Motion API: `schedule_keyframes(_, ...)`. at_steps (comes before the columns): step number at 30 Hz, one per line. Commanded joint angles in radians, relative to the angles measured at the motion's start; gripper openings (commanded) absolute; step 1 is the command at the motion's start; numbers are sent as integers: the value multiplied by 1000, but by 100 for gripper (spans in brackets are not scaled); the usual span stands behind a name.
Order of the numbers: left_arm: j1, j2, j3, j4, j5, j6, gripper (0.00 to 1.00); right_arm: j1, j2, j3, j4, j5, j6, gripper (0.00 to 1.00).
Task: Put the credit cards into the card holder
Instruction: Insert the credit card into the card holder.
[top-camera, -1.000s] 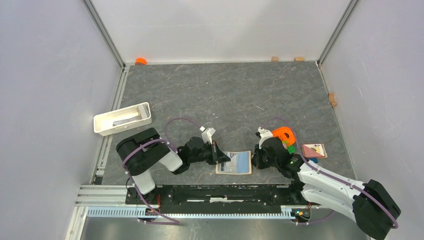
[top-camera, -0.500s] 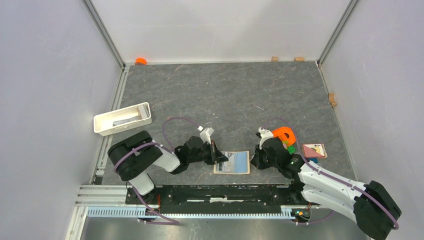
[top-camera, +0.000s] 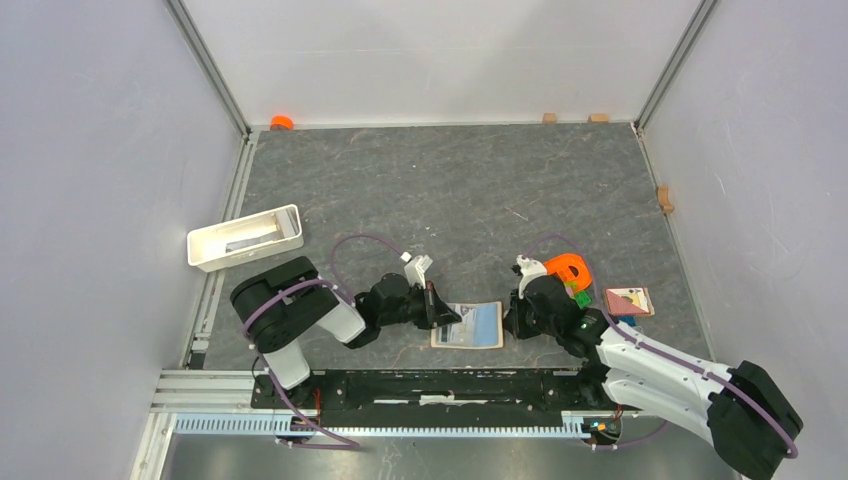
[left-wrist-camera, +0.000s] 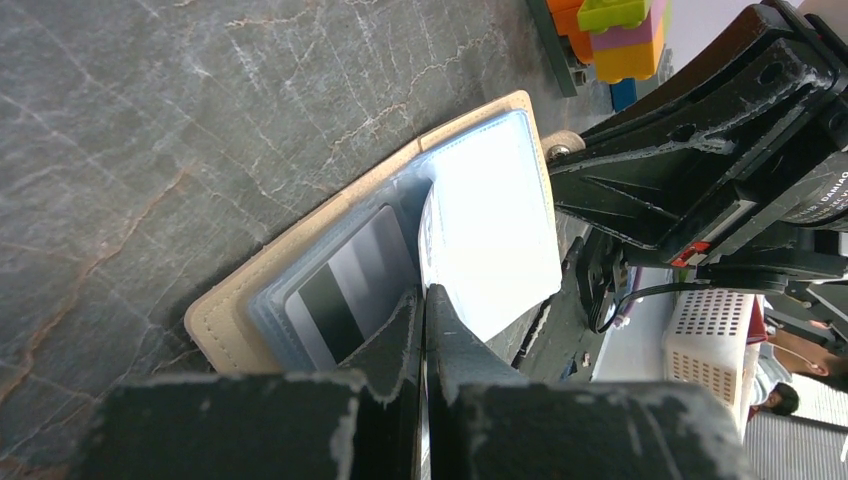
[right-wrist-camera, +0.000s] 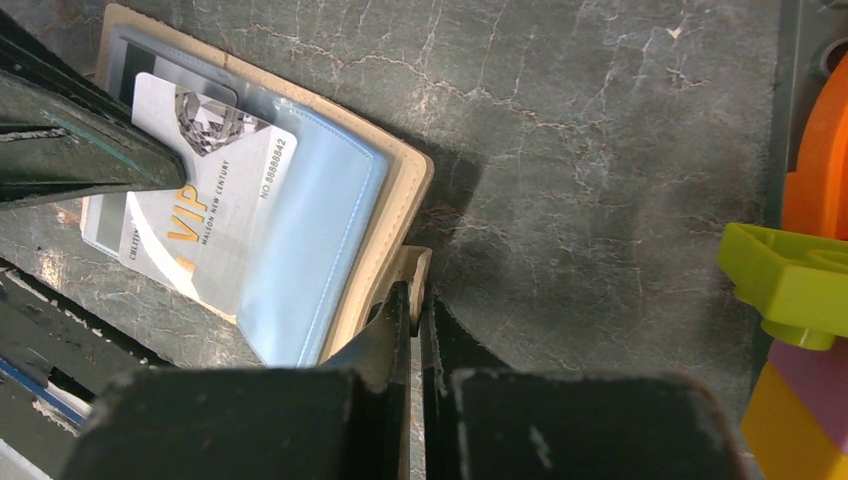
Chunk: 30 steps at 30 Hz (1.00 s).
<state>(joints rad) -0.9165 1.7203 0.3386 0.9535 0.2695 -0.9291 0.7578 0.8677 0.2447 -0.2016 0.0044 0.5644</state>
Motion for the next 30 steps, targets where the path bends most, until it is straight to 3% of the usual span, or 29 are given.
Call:
schedule_keyframes(1,-32,53,0,10,-29,-10,2,13,19,-9,-2,18,15,0)
schedule_keyframes(9,-71,109,9,118,-49,-86,2,56,65,-9,2,65,35,0)
schedule_keyframes(18,-70,68,-23,57,-115,-77,2,66,-20,82,-162,204,47,0)
schedule_keyframes(20,-69,77,-19,51,-118,-84,2,66,-56,113,-209,239,55,7)
schedule_keyframes(23,-69,83,-22,52,-128,-95,2,65,-125,141,-245,253,70,26)
schedule_keyframes(27,-67,82,-27,47,-134,-97,2,65,-195,136,-227,192,92,46)
schedule_keyframes(30,-67,82,-29,47,-136,-99,2,64,-202,97,-183,120,113,51)
